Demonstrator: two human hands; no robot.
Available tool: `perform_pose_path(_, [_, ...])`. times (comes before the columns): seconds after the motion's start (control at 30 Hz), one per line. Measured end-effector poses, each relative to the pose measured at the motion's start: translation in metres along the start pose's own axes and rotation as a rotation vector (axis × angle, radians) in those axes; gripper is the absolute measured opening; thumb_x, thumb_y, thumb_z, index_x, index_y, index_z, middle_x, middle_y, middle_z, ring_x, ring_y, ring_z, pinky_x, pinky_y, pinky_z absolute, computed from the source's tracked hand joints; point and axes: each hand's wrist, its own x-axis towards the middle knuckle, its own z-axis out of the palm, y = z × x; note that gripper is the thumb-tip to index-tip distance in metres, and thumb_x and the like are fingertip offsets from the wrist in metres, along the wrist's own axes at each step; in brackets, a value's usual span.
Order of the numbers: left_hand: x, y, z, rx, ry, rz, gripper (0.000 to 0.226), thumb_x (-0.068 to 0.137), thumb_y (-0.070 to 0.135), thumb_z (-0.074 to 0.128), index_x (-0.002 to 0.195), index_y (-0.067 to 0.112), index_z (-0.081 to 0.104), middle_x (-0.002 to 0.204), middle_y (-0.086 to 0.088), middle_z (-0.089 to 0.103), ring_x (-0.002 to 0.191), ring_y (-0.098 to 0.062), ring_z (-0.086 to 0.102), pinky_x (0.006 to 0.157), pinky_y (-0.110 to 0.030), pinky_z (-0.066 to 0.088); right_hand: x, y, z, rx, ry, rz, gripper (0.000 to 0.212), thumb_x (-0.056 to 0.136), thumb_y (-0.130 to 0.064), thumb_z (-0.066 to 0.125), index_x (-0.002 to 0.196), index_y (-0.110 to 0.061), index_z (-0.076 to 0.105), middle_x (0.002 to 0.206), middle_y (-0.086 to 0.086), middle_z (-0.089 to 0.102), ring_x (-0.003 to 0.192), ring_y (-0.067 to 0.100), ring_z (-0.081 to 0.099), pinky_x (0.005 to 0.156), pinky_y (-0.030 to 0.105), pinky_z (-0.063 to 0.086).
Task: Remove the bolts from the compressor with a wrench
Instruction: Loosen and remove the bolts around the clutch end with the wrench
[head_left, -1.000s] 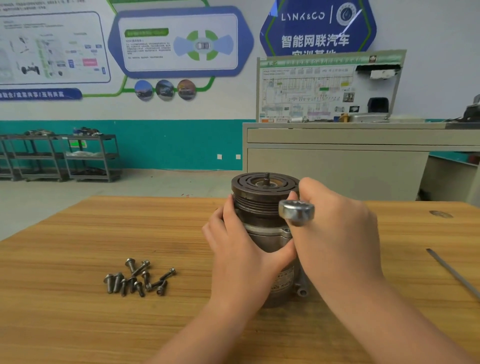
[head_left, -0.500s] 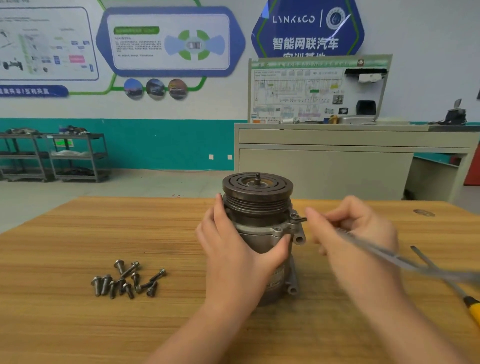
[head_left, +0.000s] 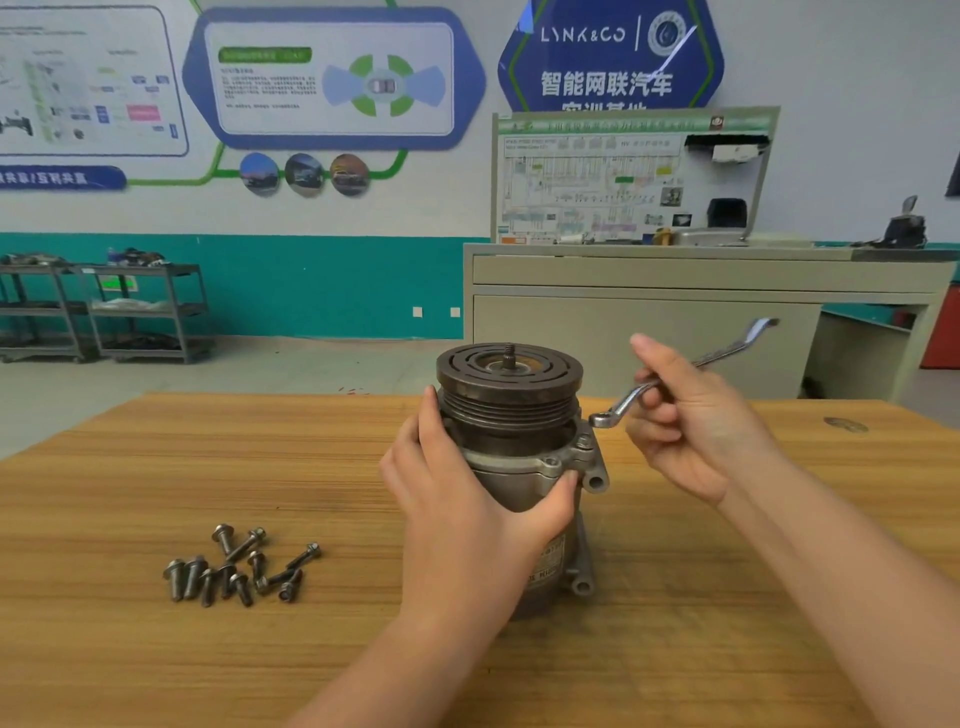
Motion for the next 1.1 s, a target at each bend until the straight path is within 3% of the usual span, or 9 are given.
perform_pose_path(0.2, [0.0, 0.0, 0.0, -0.006, -0.002, -0.015, 0.123, 0.055, 0.069, 0.066, 0.153, 0.019, 0.01, 0.145, 0.001, 0.026, 0.129, -0.012, 0.017, 0.103, -0.026, 0.018, -0.032, 0.009, 0.006, -0.678, 0.147, -0.636, 0.045, 0.088, -0.009, 0.066, 0.052, -0.014, 0.041, 0.044, 0.007, 0.052, 0.035, 0.006, 0.044, 0.04, 0.015, 0.036])
perform_pose_path(0.3, [0.0, 0.002, -0.001, -0.003, -0.004, -0.021, 0.122, 0.056, 0.068, 0.067, 0.152, 0.019, 0.011, 0.145, -0.001, 0.027, 0.129, -0.011, 0.017, 0.103, -0.026, 0.018, -0.043, 0.015, 0.009, -0.738, 0.192, -0.733, 0.042, 0.088, -0.005, 0.064, 0.054, -0.005, 0.039, 0.049, 0.012, 0.053, 0.037, 0.007, 0.044, 0.042, 0.018, 0.037])
perform_pose_path(0.4, [0.0, 0.003, -0.001, -0.007, -0.003, -0.022, 0.122, 0.056, 0.067, 0.068, 0.153, 0.017, 0.012, 0.145, -0.003, 0.027, 0.13, -0.012, 0.017, 0.103, -0.025, 0.017, -0.048, 0.018, 0.012, -0.825, 0.226, -0.806, 0.042, 0.088, -0.012, 0.063, 0.056, -0.002, 0.039, 0.049, 0.017, 0.047, 0.046, 0.026, 0.045, 0.047, 0.032, 0.037])
perform_pose_path(0.5, [0.0, 0.002, -0.001, -0.016, -0.008, -0.024, 0.122, 0.056, 0.067, 0.068, 0.152, 0.016, 0.012, 0.145, -0.003, 0.028, 0.129, -0.012, 0.017, 0.102, -0.025, 0.02, -0.057, 0.021, 0.019, -0.982, 0.195, -1.01, 0.042, 0.084, -0.01, 0.06, 0.055, -0.011, 0.03, 0.045, 0.001, 0.027, 0.047, 0.008, 0.031, 0.046, 0.015, 0.025])
perform_pose_path(0.6, [0.001, 0.001, -0.002, -0.009, -0.03, -0.024, 0.123, 0.058, 0.067, 0.071, 0.152, 0.019, 0.009, 0.145, -0.001, 0.026, 0.132, -0.016, 0.017, 0.105, -0.029, 0.023, -0.068, 0.026, 0.032, -1.202, 0.077, -1.155, 0.05, 0.079, -0.003, 0.059, 0.06, -0.031, 0.021, 0.05, -0.012, 0.017, 0.047, 0.004, 0.028, 0.047, 0.013, 0.021])
perform_pose_path(0.7, [0.002, 0.001, -0.002, -0.017, -0.04, -0.027, 0.126, 0.056, 0.071, 0.068, 0.153, 0.016, 0.008, 0.147, -0.002, 0.026, 0.133, -0.016, 0.017, 0.102, -0.022, 0.017, -0.073, 0.03, 0.038, -1.348, 0.057, -1.23, 0.035, 0.074, -0.008, 0.05, 0.063, -0.032, 0.027, 0.053, -0.014, 0.021, 0.045, 0.006, 0.024, 0.046, 0.012, 0.018])
perform_pose_path(0.83, [0.0, 0.002, -0.002, -0.006, -0.024, -0.022, 0.122, 0.057, 0.066, 0.071, 0.152, 0.018, 0.011, 0.144, -0.002, 0.029, 0.13, -0.014, 0.018, 0.104, -0.028, 0.023, -0.072, 0.033, 0.019, -1.002, 0.137, -1.013, 0.042, 0.086, -0.012, 0.064, 0.056, -0.024, 0.038, 0.046, -0.007, 0.04, 0.046, 0.005, 0.039, 0.045, 0.008, 0.027])
perform_pose_path(0.93, [0.001, 0.003, -0.001, -0.013, -0.006, -0.029, 0.121, 0.056, 0.065, 0.069, 0.152, 0.014, 0.015, 0.143, -0.004, 0.03, 0.129, -0.015, 0.02, 0.104, -0.027, 0.022, -0.066, 0.029, 0.006, -0.522, 0.137, -0.581, 0.031, 0.084, -0.012, 0.072, 0.061, -0.017, 0.053, 0.052, 0.003, 0.06, 0.042, 0.003, 0.05, 0.043, 0.013, 0.04])
perform_pose_path(1.1, [0.0, 0.003, 0.0, -0.001, 0.001, -0.04, 0.122, 0.056, 0.064, 0.069, 0.152, 0.015, 0.014, 0.144, -0.005, 0.031, 0.13, -0.016, 0.02, 0.103, -0.027, 0.021, -0.025, 0.009, -0.008, -0.029, 0.024, 0.108, 0.021, 0.066, -0.018, 0.073, 0.071, -0.01, 0.054, 0.051, 0.002, 0.054, 0.037, 0.005, 0.045, 0.033, 0.014, 0.033])
